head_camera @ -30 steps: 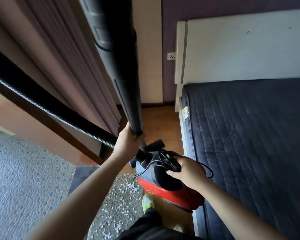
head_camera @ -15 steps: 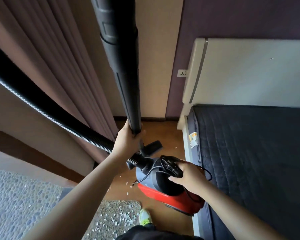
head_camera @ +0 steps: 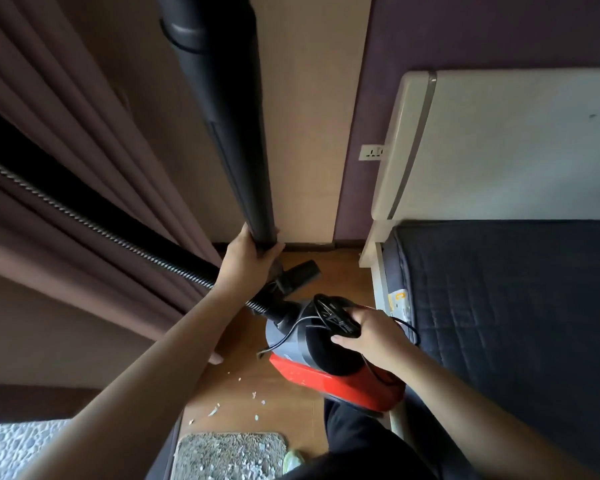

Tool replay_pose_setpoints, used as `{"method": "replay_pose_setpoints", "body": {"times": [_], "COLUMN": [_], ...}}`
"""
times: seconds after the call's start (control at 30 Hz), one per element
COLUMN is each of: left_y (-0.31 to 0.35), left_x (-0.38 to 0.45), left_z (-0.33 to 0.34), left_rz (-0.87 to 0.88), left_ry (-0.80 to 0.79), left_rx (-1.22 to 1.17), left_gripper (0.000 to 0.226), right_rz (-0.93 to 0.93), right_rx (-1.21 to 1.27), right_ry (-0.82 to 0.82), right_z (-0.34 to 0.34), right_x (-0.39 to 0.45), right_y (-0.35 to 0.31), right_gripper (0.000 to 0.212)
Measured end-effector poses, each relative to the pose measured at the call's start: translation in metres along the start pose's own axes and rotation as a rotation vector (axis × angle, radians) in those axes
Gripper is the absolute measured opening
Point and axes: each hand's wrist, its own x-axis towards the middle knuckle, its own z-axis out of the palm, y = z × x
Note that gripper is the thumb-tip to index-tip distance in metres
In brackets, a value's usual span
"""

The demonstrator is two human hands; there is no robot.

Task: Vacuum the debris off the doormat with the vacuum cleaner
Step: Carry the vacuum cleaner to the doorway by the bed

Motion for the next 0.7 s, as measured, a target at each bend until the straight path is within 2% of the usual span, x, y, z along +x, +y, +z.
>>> {"method": "replay_pose_setpoints", "body": {"times": [0.13, 0.3, 0.4, 0.5, 0.7], "left_y": [-0.002, -0.01, -0.022, -0.038, -0.104], "left_x": [0.048, 0.1, 0.127, 0.149, 0.234], "left_z": [0.019, 0.041, 0.055, 0.068, 0.115], "left_rz": [-0.125, -0.263, -0.281, -0.303, -0.251], "left_ry": [0.024, -0.028, -0.022, -0.068, -0.173], "left_rx": [-0.022, -0.007, -0.018, -0.042, 0.054], "left_gripper": [0.028, 0.028, 0.033, 0.027, 0.032], "right_rz": [0.01, 0.034, 0.035, 0.053, 0.135], "right_rx": [0.007, 0.024, 0.018, 0.02, 0.09], "right_ry": [-0.092, -0.178, -0.212, -0.236, -0.227], "right_z": [-0.016, -0.035, -0.041, -0.037, 0.015], "right_x": [0.05, 0.11, 0.148, 0.177, 0.252], "right_y": [0.013, 0.026, 0.03, 0.034, 0.061], "right_gripper": [0.043, 0.035, 0.037, 0.043, 0.053]}}
